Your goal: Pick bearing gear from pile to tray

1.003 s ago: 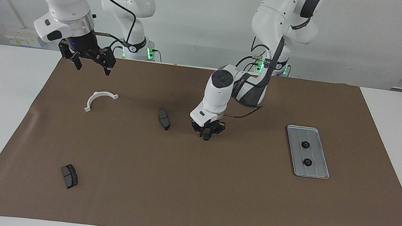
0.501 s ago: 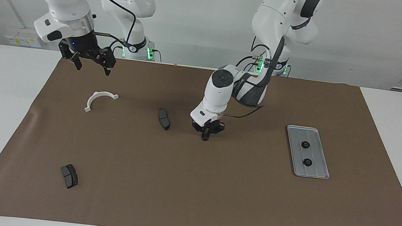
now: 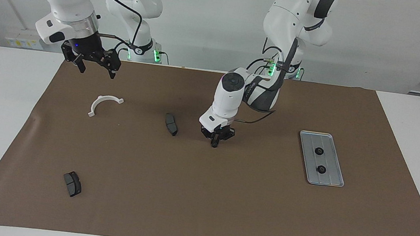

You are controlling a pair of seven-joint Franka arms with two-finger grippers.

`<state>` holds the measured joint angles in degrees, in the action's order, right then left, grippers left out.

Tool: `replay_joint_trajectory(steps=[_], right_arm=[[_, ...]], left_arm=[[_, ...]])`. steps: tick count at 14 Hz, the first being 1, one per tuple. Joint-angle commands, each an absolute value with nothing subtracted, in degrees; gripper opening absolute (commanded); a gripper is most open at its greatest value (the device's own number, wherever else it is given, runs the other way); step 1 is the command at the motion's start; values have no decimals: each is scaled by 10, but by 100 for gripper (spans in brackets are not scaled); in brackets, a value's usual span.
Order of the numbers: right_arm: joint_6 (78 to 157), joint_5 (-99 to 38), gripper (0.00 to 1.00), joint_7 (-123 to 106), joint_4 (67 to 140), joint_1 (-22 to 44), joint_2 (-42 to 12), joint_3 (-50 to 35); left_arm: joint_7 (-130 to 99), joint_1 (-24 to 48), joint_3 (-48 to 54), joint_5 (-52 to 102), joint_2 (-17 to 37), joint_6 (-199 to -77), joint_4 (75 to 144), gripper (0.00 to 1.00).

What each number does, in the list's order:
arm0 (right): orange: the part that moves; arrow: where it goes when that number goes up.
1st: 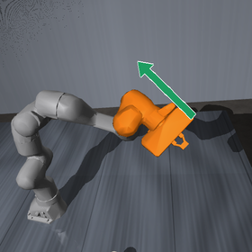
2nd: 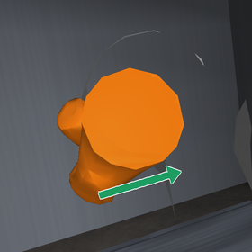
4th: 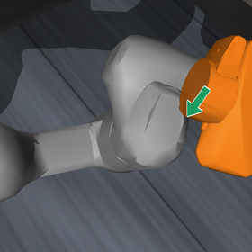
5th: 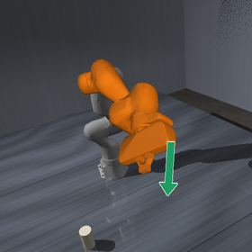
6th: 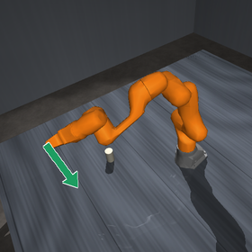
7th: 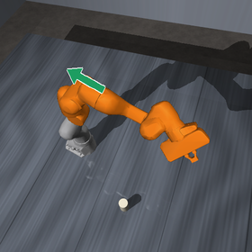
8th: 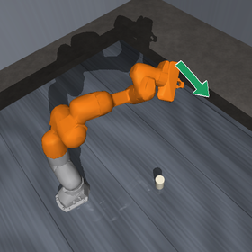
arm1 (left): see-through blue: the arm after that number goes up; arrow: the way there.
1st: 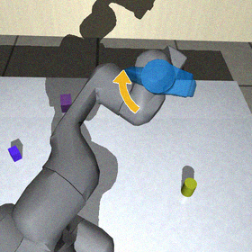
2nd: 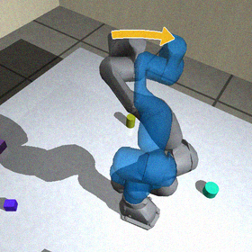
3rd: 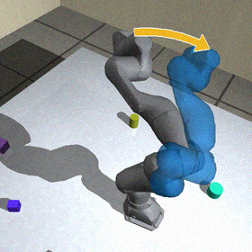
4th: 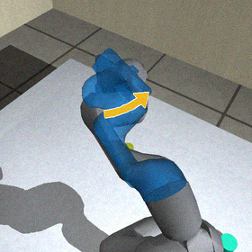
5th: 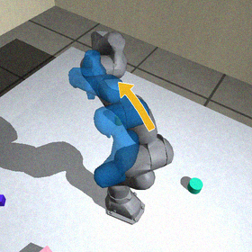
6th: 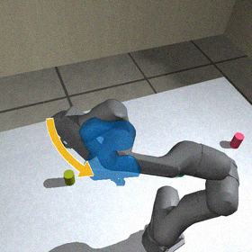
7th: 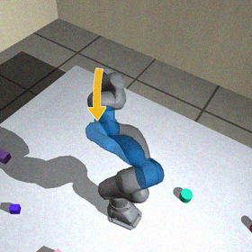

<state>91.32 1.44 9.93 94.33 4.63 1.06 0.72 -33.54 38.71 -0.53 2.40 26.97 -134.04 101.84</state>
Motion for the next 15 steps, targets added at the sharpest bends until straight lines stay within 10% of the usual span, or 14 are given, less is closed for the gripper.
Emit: replay_joint_trajectory(steps=[1,6,15], right_arm=[[916,5,100,86,957,39,25,4],[916,5,100,86,957,38,25,3],[916,5,100,86,957,39,25,4]], left_arm=[[-332,368,-13,14,261,-1312,988,10],[-230,246,-7,21,266,-1224,914,9],[155,11,-12,45,190,-1122,998,11]])
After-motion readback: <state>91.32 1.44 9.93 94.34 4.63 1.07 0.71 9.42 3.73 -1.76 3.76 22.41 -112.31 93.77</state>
